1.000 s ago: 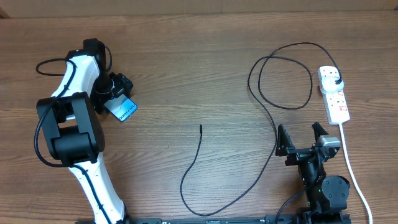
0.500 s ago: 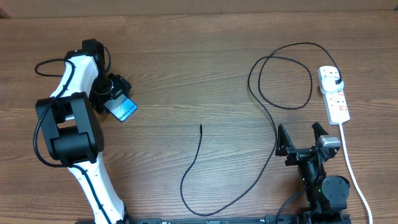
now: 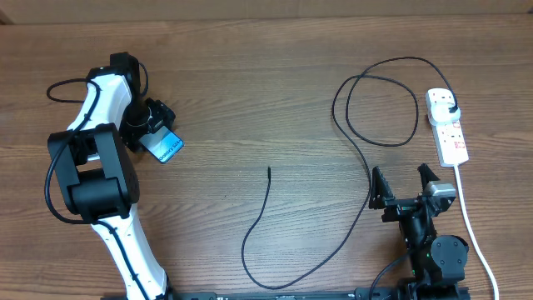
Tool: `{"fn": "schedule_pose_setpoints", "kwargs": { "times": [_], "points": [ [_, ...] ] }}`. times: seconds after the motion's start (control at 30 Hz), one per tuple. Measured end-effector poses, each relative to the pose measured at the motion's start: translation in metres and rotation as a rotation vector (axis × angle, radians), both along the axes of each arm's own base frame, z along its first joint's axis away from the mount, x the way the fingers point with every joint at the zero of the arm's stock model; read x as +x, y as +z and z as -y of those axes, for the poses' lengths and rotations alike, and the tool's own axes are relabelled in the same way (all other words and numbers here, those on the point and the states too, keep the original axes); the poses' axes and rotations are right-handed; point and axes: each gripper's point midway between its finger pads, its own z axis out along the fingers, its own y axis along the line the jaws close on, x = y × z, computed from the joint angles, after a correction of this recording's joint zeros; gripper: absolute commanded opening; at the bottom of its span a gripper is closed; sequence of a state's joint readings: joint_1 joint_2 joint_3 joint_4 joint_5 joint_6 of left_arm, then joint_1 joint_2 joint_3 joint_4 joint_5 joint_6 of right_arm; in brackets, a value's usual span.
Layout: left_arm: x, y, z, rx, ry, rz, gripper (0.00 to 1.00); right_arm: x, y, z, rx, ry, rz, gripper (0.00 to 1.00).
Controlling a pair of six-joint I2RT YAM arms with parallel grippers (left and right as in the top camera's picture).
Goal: Plug charger to phone and switch on socket
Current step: 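Tighten the left grip and start lifting the phone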
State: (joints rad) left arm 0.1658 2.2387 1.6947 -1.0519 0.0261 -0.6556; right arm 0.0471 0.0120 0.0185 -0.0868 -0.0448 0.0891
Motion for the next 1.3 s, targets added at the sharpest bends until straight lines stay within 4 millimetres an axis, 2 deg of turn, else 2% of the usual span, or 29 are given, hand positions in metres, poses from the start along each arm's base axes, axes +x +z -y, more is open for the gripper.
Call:
{"fn": "schedule_pose_setpoints", "kwargs": {
  "times": [0.7,1.3],
  "points": [
    [-0.0004,0.0000,0.0001,0.000,0.000,-0.002,0.83,0.0000,0.0000,0.0001,0.000,0.000,0.000,1.00],
    [-0.0003,0.0000,0.0001,0.000,0.000,-0.001,0.73,0.0000,0.0000,0.0001,0.000,0.000,0.000,1.00]
  ]
}}
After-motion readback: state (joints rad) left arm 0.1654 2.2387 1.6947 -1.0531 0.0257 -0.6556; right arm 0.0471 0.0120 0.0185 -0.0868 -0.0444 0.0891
